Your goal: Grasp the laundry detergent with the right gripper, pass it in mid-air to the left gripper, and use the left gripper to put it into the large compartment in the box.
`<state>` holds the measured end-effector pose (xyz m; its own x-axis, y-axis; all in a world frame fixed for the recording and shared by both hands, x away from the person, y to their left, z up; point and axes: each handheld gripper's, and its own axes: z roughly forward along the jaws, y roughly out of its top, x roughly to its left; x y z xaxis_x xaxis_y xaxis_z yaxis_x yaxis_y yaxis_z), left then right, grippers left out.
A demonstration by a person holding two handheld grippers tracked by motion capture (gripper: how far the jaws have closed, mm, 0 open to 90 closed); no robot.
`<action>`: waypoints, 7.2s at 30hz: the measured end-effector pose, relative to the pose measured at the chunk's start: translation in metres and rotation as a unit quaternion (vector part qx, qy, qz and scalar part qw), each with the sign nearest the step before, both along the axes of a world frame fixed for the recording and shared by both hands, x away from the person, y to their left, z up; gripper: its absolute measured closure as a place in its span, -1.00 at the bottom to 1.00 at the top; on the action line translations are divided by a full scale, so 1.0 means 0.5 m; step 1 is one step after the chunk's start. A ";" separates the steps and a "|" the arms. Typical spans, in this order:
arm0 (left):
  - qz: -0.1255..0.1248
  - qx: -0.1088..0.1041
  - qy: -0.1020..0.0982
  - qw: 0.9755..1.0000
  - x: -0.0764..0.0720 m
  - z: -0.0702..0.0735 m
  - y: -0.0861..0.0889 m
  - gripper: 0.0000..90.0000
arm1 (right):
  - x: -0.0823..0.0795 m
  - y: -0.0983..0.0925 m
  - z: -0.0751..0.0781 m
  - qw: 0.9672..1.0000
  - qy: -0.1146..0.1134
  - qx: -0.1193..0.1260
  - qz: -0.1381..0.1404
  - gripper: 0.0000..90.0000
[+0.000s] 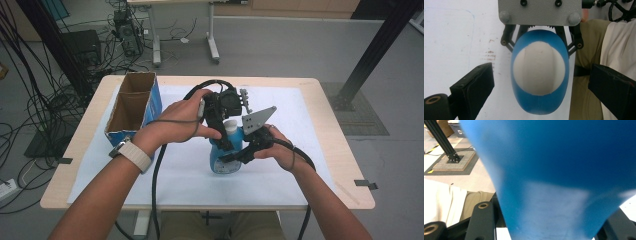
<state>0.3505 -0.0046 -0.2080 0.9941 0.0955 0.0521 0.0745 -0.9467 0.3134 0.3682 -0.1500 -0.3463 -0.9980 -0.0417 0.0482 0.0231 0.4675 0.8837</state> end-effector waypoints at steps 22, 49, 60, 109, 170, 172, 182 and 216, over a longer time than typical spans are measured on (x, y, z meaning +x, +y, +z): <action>0.000 -0.001 -0.001 1.000 -0.001 0.000 0.001 -0.84 | 0.001 0.000 0.000 1.000 0.001 -0.001 0.000 -0.04; -0.001 0.001 -0.002 1.000 -0.002 0.000 0.002 -0.84 | 0.002 0.001 -0.003 1.000 0.002 -0.004 -0.001 -0.04; -0.001 0.002 -0.001 1.000 -0.002 0.000 0.002 -0.84 | 0.003 0.000 -0.003 1.000 0.005 -0.004 -0.002 -0.04; -0.001 0.002 -0.004 1.000 -0.002 -0.003 0.003 -0.84 | 0.004 -0.002 -0.005 1.000 0.011 -0.007 -0.001 -0.04; -0.023 0.029 -0.001 0.999 -0.005 -0.022 -0.021 -0.59 | -0.011 0.010 0.050 1.000 -0.007 -0.019 0.019 -0.04; -0.023 0.030 0.000 0.999 -0.005 -0.022 -0.021 -0.59 | -0.011 0.010 0.051 1.000 -0.008 -0.020 0.020 -0.04; -0.027 0.036 0.004 0.999 -0.005 -0.024 -0.025 -0.51 | -0.012 0.012 0.050 0.999 -0.008 -0.023 0.022 -0.04; -0.034 0.049 0.019 0.998 -0.009 -0.035 -0.029 -0.18 | -0.017 0.020 0.045 0.999 -0.004 -0.027 0.030 -0.04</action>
